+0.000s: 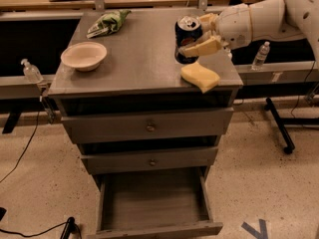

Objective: Place pepsi can into bottom drawer

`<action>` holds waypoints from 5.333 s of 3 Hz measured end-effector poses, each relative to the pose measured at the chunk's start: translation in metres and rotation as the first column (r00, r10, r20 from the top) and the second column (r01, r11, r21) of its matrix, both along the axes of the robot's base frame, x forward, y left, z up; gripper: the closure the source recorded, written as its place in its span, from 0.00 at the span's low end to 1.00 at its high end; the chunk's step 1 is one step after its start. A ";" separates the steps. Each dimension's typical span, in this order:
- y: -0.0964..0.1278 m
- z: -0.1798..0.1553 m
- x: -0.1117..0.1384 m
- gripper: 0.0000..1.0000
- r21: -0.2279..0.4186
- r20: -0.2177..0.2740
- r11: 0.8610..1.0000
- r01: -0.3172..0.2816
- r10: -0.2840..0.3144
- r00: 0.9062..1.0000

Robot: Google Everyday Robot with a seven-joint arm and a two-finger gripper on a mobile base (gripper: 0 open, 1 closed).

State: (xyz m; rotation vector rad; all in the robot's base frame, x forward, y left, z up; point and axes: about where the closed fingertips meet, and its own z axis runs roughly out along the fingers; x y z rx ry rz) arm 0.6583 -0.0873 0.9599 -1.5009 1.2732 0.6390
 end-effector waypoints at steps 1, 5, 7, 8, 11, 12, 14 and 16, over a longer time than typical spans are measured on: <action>0.008 0.028 -0.023 1.00 0.080 0.063 0.997 -0.019 0.014 0.998; 0.016 0.026 -0.094 1.00 0.345 0.135 0.939 -0.004 -0.046 0.990; 0.016 -0.130 -0.136 1.00 0.357 -0.058 0.923 -0.144 0.175 0.983; 0.017 -0.135 -0.138 1.00 0.358 -0.064 0.921 -0.154 0.188 0.980; -0.018 -0.323 -0.194 1.00 0.205 -0.277 0.947 -0.249 0.300 0.913; -0.036 -0.382 -0.210 1.00 0.141 -0.374 0.969 -0.205 0.244 0.895; -0.050 -0.436 -0.201 1.00 0.157 -0.423 0.987 -0.031 0.096 0.901; -0.091 -0.592 -0.188 1.00 0.062 -0.495 0.948 0.313 -0.243 0.834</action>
Offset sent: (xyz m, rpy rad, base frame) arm -0.2699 0.1624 -0.1832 0.4339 0.1886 0.0892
